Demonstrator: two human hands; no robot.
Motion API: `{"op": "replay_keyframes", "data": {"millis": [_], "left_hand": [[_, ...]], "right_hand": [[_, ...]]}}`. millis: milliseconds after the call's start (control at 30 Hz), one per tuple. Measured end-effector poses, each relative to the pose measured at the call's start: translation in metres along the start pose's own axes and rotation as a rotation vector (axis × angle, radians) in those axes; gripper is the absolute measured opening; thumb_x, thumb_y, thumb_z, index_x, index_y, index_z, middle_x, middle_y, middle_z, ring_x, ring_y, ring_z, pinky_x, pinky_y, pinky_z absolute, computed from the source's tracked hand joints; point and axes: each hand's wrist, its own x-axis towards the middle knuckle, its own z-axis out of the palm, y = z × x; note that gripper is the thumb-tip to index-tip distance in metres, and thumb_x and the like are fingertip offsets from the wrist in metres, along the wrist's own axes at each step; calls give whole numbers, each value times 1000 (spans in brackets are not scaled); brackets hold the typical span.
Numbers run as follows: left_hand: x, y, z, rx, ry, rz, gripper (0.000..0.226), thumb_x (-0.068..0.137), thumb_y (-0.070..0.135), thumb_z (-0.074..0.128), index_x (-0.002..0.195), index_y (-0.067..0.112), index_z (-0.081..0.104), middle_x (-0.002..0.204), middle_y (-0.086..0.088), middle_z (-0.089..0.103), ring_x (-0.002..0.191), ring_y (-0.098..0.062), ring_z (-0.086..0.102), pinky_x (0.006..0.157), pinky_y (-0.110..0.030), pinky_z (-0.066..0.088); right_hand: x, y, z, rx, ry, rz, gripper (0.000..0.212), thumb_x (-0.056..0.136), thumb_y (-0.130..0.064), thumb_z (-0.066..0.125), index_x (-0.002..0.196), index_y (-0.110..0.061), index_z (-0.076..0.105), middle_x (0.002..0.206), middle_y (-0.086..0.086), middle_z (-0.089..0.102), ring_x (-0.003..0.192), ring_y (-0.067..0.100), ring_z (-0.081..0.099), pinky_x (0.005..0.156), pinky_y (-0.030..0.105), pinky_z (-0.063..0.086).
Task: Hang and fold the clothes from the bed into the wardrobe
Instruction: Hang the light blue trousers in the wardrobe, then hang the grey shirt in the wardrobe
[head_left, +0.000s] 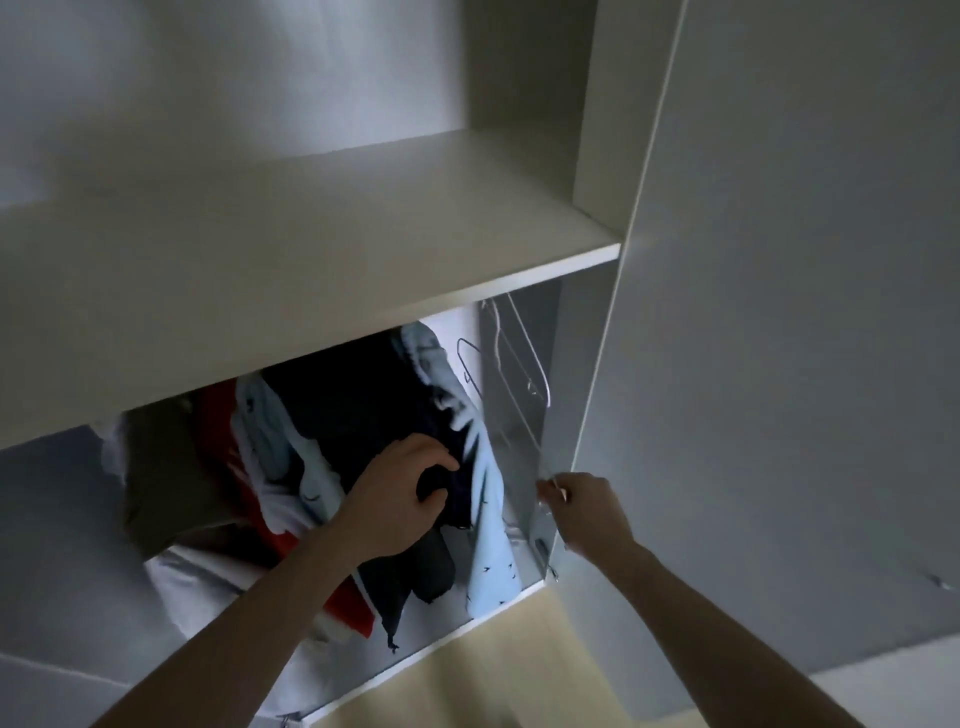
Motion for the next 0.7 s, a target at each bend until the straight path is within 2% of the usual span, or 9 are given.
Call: {"op": "replay_keyframes", "data": {"millis": [67,133,200,267,400,500,633,700], "left_hand": [[-8,0,5,-25,-36,13,30,90,23,70,117,33,62,122,22,52,114,-1,53,102,-29,48],[-16,1,16,-83,-99,46,32,89,21,72,117,33,62,121,22,53,114,-1,54,99,-26,48],[-26,7,30,-140,-150,62,34,88,18,74,116,33,63,120,22,53,111,1,55,95,-22,48],[-36,13,43,-187,-175,46,37,87,15,75,116,34,62,121,21,52,108,2,55,93,-20,46],[-71,37,77,-276,-314,-5,52,88,12,73,134,26,53,130,9,46,110,1,52,96,-34,48],[-89,68,99,-254,-404,36,72,87,11,77,147,21,38,137,8,36,115,-13,53,99,-39,47],[-96,130,129,-185,-502,258,84,88,16,78,156,28,31,153,9,37,133,-16,43,106,-36,41],[-100,171,146,-154,-535,355,81,88,18,77,156,29,34,155,7,40,138,-19,41,113,-41,37]], "right_hand": [[-33,11,-3,-45,-4,39,36,102,-45,56,84,-21,77,71,-1,69,59,18,61,64,30,51],[-73,30,-2,-55,15,120,38,101,-49,57,80,-22,74,64,-2,59,59,20,54,60,31,43],[-122,47,-3,-42,35,193,39,100,-51,56,78,-24,73,62,-1,56,58,17,50,55,30,37],[-167,59,-6,-16,58,231,35,101,-52,56,85,-27,76,63,-3,58,55,13,48,53,24,35],[-276,80,-20,11,78,335,31,100,-52,57,90,-31,79,63,0,58,57,14,47,58,30,39],[-362,94,-32,64,150,435,25,98,-51,60,87,-38,78,64,-6,61,54,11,54,54,24,39],[-469,116,-41,120,254,544,19,95,-53,60,88,-44,76,72,3,66,60,17,60,62,32,49],[-516,131,-41,157,280,572,18,95,-54,60,88,-45,75,70,0,66,58,17,58,59,29,47]]}}
